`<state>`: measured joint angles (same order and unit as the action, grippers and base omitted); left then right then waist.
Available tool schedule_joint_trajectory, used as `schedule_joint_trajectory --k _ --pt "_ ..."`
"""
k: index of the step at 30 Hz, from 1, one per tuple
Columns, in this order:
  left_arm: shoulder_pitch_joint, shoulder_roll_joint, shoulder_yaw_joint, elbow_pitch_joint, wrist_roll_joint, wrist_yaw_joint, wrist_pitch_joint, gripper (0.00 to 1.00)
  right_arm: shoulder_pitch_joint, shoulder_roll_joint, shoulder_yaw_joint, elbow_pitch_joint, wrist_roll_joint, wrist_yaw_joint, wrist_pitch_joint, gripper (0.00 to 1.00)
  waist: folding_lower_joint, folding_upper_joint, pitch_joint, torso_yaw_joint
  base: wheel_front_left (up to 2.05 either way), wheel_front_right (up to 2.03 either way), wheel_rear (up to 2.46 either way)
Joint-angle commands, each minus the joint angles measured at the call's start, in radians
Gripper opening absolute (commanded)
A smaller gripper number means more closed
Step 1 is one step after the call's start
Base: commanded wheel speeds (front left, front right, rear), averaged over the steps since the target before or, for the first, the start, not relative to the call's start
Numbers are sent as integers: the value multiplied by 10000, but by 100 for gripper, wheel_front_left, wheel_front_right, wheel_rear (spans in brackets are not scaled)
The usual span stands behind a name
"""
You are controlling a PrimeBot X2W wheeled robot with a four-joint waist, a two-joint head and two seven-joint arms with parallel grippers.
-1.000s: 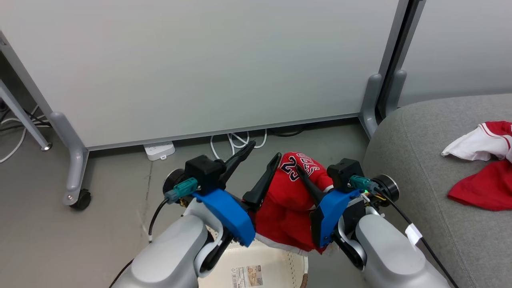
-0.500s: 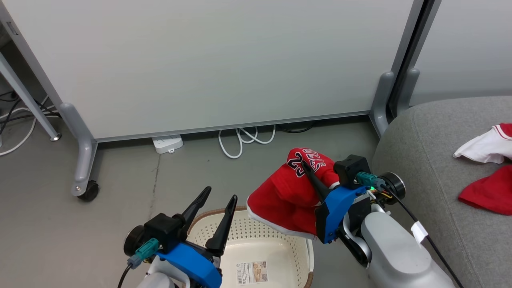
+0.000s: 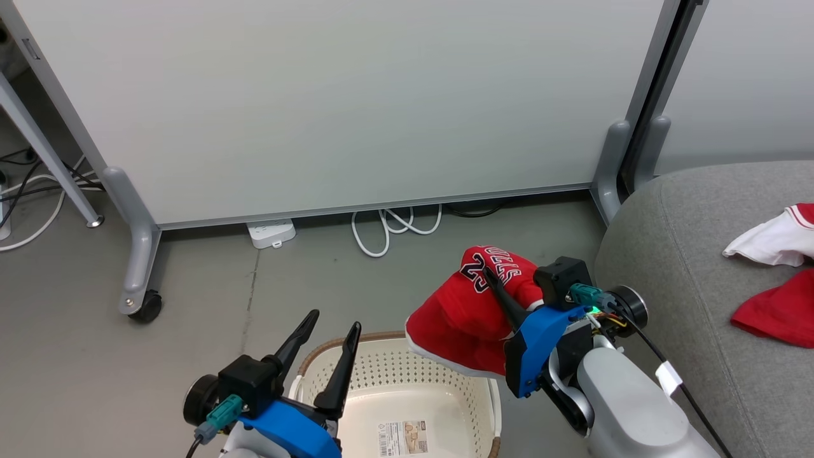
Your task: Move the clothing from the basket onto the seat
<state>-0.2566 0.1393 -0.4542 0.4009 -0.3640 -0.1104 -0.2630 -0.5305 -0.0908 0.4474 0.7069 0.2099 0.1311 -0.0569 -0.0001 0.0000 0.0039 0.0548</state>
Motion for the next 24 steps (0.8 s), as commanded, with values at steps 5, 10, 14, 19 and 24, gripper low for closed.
schedule_joint_trajectory --k 5,10,14,19,24 --pt "110 -97 176 84 232 -131 -26 100 148 25 -9 -105 -39 -7 18 0 1 0 -18 -23 0 0 0" --pt "51 -120 272 114 303 -161 -26 100 170 27 -22 -170 -56 -7 76 0 1 0 8 -65 0 0 0" --pt "27 -140 372 104 327 -180 -26 100 170 29 -12 -208 -38 -7 86 0 1 0 37 -117 0 0 0" --pt "-22 -126 518 92 394 -200 -26 100 57 96 112 -243 55 -7 50 0 1 0 78 -595 0 0 0" --pt "-137 -99 619 30 452 -201 -26 100 -68 129 224 -233 49 -7 22 0 1 0 126 -1487 0 0 0"
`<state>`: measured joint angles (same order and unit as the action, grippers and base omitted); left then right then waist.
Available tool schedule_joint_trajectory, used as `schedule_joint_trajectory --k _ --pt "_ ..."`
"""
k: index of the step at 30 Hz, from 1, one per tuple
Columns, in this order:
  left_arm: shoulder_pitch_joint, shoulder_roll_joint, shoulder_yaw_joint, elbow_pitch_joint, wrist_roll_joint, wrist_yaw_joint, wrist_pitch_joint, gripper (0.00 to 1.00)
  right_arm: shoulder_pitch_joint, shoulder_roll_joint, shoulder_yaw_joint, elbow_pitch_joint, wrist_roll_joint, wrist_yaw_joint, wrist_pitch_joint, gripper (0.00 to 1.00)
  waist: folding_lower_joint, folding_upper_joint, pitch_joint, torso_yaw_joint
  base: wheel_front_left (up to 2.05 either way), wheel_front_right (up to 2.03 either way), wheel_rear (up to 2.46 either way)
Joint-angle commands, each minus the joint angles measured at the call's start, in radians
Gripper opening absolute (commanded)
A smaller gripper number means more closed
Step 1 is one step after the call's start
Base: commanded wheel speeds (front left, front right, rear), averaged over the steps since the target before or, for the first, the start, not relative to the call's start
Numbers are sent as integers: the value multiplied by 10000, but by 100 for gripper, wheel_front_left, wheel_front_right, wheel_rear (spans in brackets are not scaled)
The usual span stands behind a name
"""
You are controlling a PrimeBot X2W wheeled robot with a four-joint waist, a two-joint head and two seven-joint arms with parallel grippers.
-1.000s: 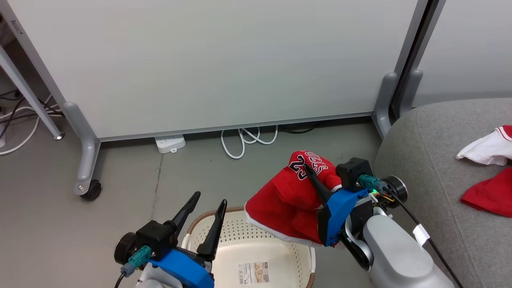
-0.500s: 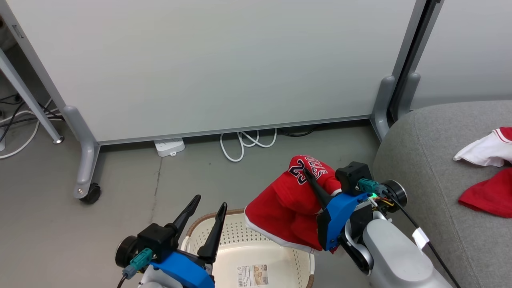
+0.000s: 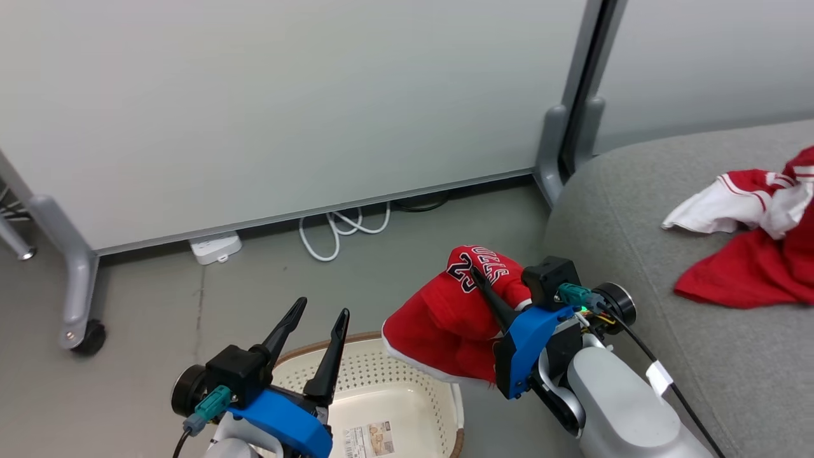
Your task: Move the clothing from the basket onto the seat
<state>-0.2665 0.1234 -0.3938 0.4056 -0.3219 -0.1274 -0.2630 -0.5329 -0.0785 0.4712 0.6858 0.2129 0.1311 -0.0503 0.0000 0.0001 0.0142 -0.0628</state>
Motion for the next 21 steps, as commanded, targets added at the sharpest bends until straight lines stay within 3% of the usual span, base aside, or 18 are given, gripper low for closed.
schedule_joint_trajectory --k 1,13,21 --pt "-42 64 41 -39 33 -32 -26 100 -75 -2 6 -13 12 -7 -49 0 0 -1 39 -543 0 0 0" --pt "-218 5 -144 -34 -25 -37 -26 100 18 -73 -51 156 37 -7 -150 0 0 -1 -21 -3031 0 0 0" --pt "-268 -20 -232 17 -109 -38 -26 100 142 -77 -81 177 65 -7 -173 0 0 -1 -48 -4112 0 0 0"
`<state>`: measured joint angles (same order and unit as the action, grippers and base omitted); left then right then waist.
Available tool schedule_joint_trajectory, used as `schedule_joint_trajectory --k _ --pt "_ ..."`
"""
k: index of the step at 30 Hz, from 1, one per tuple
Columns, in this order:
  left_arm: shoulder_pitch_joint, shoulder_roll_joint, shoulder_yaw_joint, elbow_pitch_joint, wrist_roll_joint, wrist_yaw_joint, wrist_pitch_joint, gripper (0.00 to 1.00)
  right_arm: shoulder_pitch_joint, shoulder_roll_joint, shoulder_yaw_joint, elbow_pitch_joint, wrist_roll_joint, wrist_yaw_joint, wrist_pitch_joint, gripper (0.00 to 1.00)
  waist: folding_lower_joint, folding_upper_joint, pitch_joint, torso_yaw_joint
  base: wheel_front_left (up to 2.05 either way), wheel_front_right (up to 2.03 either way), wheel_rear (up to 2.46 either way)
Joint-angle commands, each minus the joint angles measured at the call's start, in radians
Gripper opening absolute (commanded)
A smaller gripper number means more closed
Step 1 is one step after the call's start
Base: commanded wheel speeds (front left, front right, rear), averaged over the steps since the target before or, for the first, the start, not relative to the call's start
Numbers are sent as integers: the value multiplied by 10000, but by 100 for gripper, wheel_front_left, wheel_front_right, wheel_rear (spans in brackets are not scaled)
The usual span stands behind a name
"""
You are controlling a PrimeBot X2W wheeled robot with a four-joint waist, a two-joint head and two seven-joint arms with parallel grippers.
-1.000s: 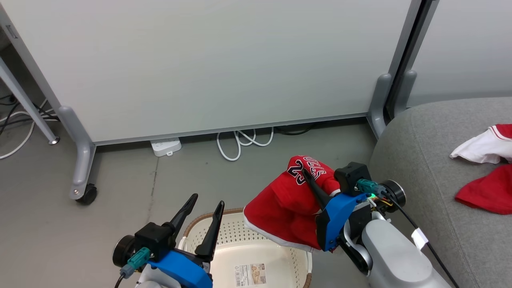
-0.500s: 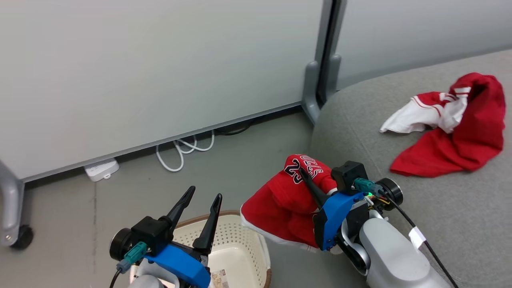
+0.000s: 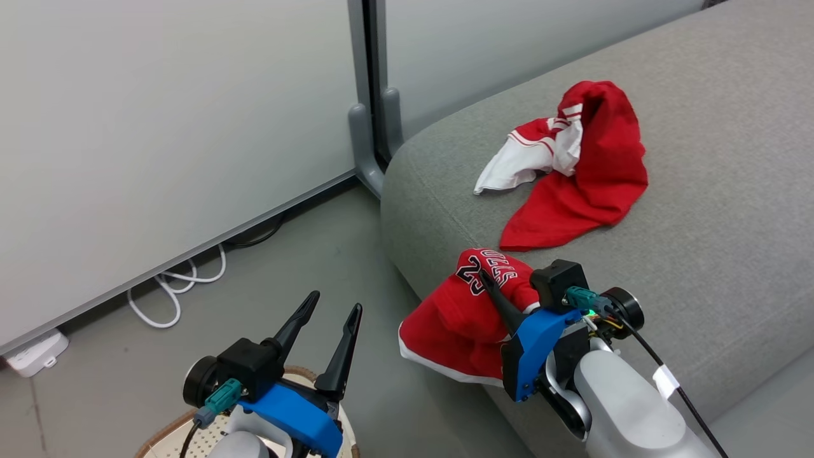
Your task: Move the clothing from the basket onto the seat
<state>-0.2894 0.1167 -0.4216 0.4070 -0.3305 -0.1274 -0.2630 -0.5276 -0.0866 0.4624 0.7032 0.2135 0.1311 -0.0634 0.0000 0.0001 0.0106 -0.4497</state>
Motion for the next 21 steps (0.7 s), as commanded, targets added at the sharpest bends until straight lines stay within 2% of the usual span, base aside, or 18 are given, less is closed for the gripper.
schedule_joint_trajectory --k 1,9,18,20,21 --pt "-29 39 51 7 -30 -38 -26 100 103 -3 -1 0 68 -7 -47 0 0 -1 -5 -322 0 0 0" --pt "-17 69 -18 32 -49 -37 -26 100 205 -2 -60 -40 5 -7 -28 0 0 -1 36 -584 0 0 0" --pt "-141 172 -115 73 -82 -38 -26 100 205 8 -308 -122 -48 -7 -44 0 0 -1 260 -379 0 0 0" --pt "-175 195 -110 60 -56 -38 -26 100 91 7 -369 -147 -5 -7 -18 0 0 -1 392 -309 0 0 0" --pt "-485 316 -182 -20 65 -38 -26 100 -796 -299 -648 -350 215 -7 212 0 0 -1 1117 -47 0 0 0"
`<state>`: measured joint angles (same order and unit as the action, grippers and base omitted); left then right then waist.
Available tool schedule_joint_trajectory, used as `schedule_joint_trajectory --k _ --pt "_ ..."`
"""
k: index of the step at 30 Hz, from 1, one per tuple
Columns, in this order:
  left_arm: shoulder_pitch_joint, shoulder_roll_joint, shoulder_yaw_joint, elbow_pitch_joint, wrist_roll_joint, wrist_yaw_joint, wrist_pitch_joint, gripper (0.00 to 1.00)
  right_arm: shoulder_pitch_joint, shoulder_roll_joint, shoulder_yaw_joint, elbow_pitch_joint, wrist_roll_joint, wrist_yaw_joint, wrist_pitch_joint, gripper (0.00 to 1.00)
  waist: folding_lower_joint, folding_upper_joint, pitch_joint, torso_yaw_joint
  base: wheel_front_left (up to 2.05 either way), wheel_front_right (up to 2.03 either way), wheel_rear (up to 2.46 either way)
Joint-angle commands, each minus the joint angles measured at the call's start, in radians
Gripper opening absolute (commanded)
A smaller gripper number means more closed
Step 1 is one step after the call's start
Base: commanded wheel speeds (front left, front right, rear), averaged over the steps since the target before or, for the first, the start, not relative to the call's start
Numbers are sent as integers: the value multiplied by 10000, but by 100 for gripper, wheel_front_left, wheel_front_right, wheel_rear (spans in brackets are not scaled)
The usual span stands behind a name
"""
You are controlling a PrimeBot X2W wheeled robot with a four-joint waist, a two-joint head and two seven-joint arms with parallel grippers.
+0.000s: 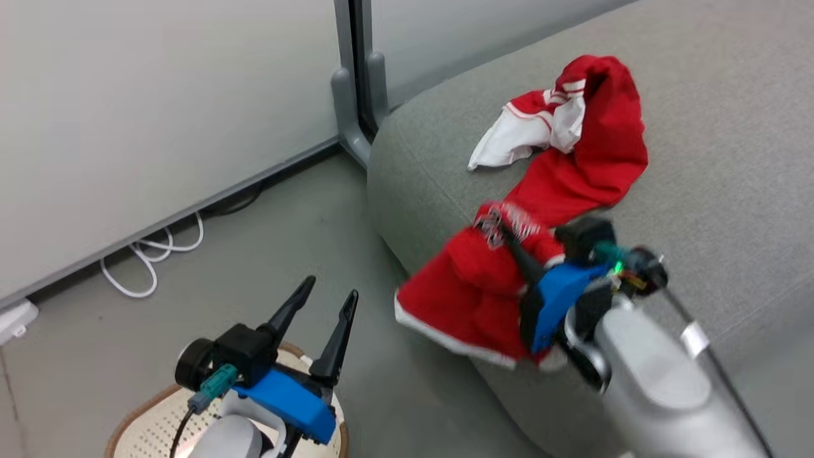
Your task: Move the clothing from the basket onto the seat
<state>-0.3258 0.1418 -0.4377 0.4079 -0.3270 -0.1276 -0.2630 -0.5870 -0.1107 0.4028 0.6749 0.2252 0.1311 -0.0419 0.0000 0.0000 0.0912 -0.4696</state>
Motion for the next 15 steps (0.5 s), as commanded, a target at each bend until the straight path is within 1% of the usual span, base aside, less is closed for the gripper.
schedule_joint_trajectory --k 1,2,3,6,9,11,14,15 --pt "-197 119 -12 -38 37 -36 -26 100 -451 -119 -107 -78 135 -7 64 0 0 0 446 184 0 0 0" --pt "-304 150 -50 -68 64 -36 -26 100 -776 -279 -209 -141 158 -7 157 0 0 0 692 252 0 0 0" --pt "-552 281 -97 -108 117 -36 -26 100 -1566 -535 -446 -282 234 -7 272 0 0 0 1121 361 0 0 0" --pt "-942 462 -262 -184 175 -36 -26 100 -2726 -1061 -866 -465 517 -9 475 0 0 0 1855 567 0 0 0" --pt "-1464 671 -468 -306 239 -36 -17 100 -3950 -1798 -1347 -662 748 -9 795 0 0 0 2671 809 0 0 0" --pt "-1821 784 -623 -445 285 -36 29 100 -4741 -2457 -1782 -774 746 -9 1053 0 0 0 3214 976 0 0 0" --pt "-2313 904 -745 -705 308 -36 69 100 -5681 -3360 -2619 -869 737 -9 1186 0 0 0 3960 1217 0 0 0" --pt "-2427 949 -766 -782 322 -36 77 100 -5889 -3559 -2887 -843 681 -9 1164 0 0 0 4131 1264 0 0 0"
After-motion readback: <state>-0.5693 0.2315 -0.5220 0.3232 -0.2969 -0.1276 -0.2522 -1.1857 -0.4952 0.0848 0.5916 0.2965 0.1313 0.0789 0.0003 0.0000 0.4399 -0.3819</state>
